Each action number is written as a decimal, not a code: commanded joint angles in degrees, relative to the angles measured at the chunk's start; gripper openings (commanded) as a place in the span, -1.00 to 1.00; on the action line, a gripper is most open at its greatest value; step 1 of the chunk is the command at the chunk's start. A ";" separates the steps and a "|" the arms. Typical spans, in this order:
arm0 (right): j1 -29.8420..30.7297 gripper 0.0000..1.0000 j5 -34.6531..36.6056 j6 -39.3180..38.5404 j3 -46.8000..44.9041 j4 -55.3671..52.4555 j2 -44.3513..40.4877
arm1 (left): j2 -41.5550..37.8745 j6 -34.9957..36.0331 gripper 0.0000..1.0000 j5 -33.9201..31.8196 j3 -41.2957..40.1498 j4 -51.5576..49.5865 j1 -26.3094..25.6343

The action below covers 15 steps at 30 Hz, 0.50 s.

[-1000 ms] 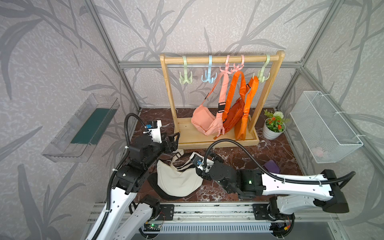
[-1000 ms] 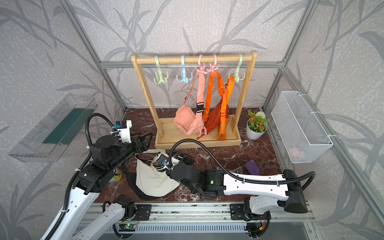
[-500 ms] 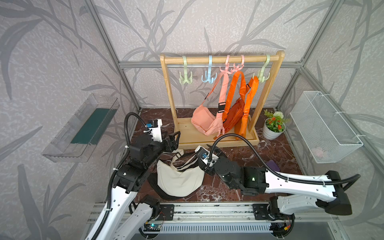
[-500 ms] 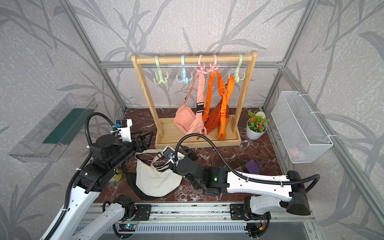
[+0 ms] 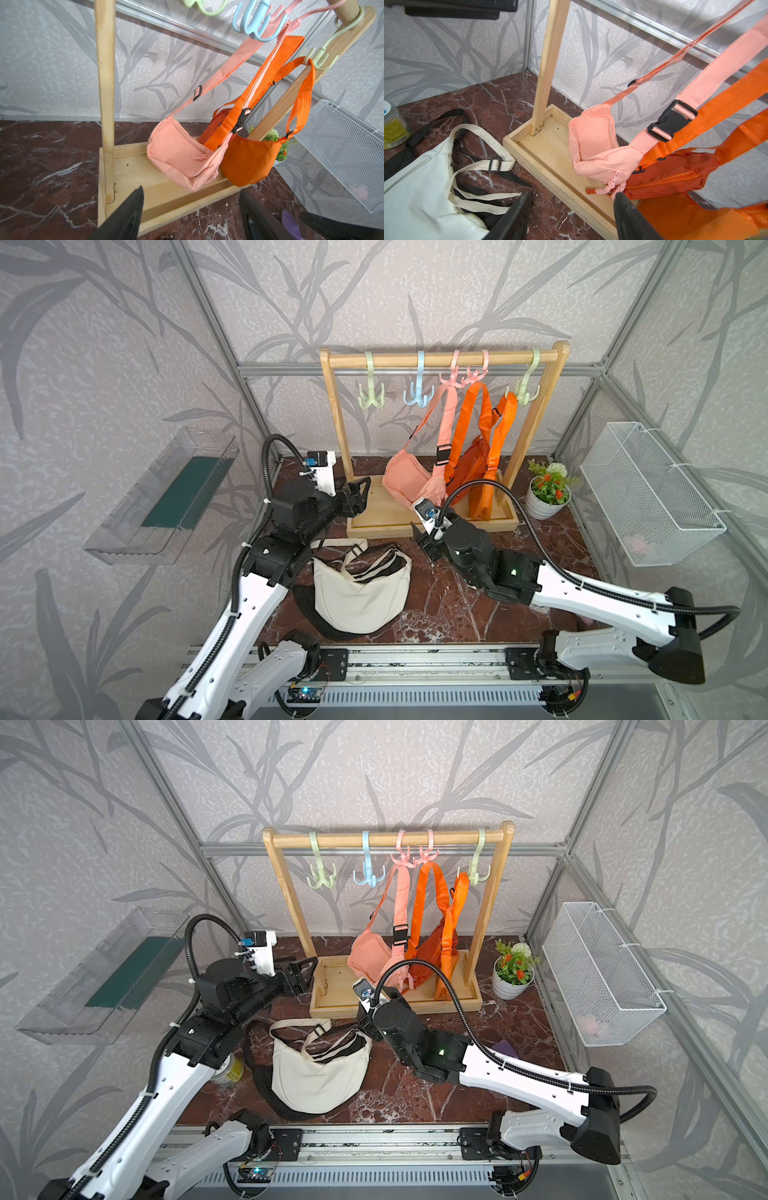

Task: Take the bag off the hook
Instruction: Pick up the bag from the hook.

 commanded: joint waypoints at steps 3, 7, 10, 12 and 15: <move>-6.22 0.28 -2.44 1.63 0.85 1.13 -3.88 | 4.13 2.37 0.43 1.91 2.98 7.78 -0.26; -11.17 0.22 -4.86 1.94 1.05 1.73 -4.99 | 6.99 2.70 0.39 2.70 2.48 14.57 -0.29; -14.14 0.19 -6.79 1.79 2.05 1.68 -4.78 | 9.29 3.28 0.37 2.90 2.78 18.45 -0.29; -15.54 0.19 -7.26 1.04 3.12 1.54 -4.24 | 10.96 4.17 0.36 2.76 3.41 20.26 -0.27; -17.60 0.18 -8.17 0.04 3.87 2.63 -3.49 | 13.30 5.23 0.36 2.32 4.06 23.09 -0.37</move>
